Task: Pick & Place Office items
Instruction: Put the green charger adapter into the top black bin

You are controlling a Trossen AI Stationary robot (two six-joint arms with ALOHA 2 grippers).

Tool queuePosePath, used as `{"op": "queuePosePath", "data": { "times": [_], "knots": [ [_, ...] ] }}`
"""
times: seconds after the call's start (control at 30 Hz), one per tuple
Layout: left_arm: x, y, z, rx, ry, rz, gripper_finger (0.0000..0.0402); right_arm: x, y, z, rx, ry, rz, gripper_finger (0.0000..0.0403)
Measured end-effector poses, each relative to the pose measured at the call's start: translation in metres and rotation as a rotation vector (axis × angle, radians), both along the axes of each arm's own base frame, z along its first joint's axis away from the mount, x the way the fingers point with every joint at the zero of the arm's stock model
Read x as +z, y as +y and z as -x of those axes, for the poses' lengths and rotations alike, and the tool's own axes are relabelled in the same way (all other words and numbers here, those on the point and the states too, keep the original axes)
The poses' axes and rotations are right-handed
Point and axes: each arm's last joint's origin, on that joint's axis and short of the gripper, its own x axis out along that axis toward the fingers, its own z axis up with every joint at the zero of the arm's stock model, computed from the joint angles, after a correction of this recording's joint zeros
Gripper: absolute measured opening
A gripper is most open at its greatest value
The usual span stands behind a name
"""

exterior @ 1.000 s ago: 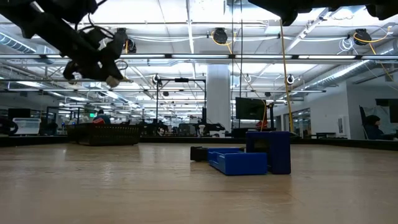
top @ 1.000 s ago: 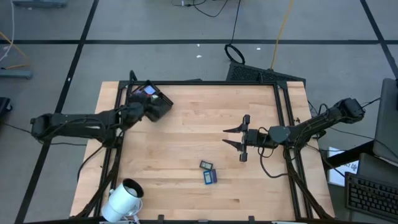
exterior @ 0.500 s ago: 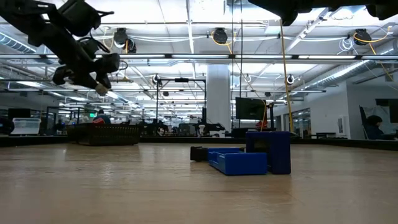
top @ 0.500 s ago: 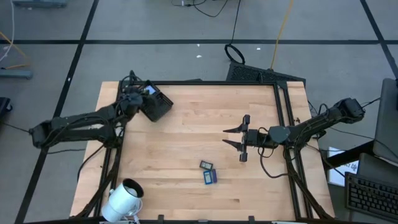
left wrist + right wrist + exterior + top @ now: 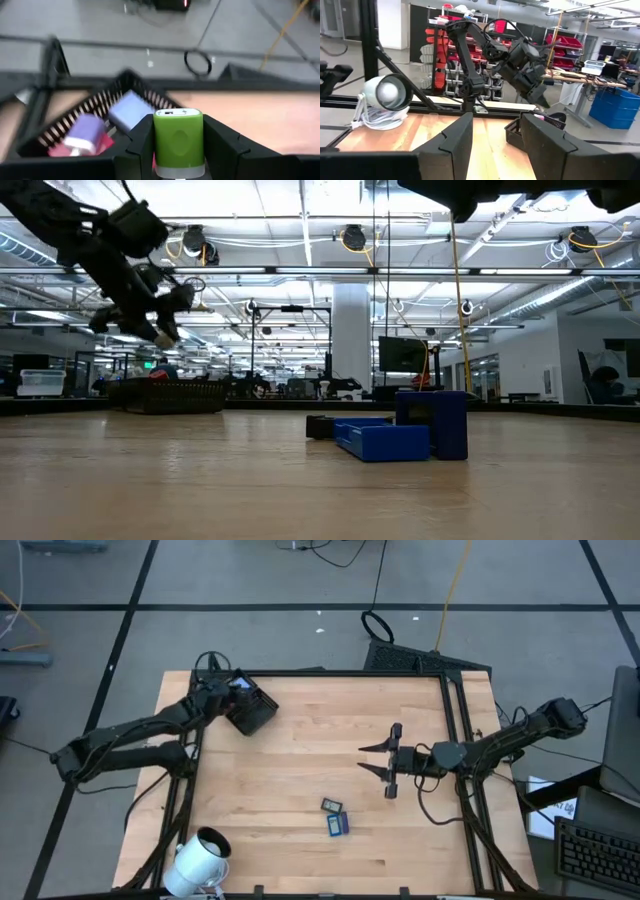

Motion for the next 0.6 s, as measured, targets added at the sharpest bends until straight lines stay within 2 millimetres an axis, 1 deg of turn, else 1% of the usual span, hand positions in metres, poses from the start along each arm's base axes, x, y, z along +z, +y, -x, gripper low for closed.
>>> {"op": "queuePosePath", "data": {
  "times": [0.07, 0.13, 0.3, 0.4, 0.6],
  "knots": [
    [-0.008, 0.005, -0.002, -0.010, 0.025, 0.045, 0.0134, 0.000, -0.001, 0.000, -0.006, 0.001, 0.000, 0.0155],
    [-0.015, 0.009, -0.003, 0.016, 0.047, 0.068, 0.0134, 0.000, -0.002, -0.001, -0.010, 0.000, -0.005, 0.0155],
    [-0.026, 0.021, -0.006, 0.084, 0.078, 0.071, 0.0134, 0.000, -0.003, -0.001, -0.010, 0.002, -0.009, 0.0155],
    [-0.030, 0.026, -0.008, 0.099, 0.076, 0.069, 0.0137, 0.000, -0.003, -0.001, -0.011, 0.003, -0.009, 0.0155],
    [-0.034, 0.031, -0.011, 0.106, 0.066, 0.062, 0.0161, -0.001, -0.003, -0.001, -0.010, 0.004, -0.015, 0.0155]
  ]
}}
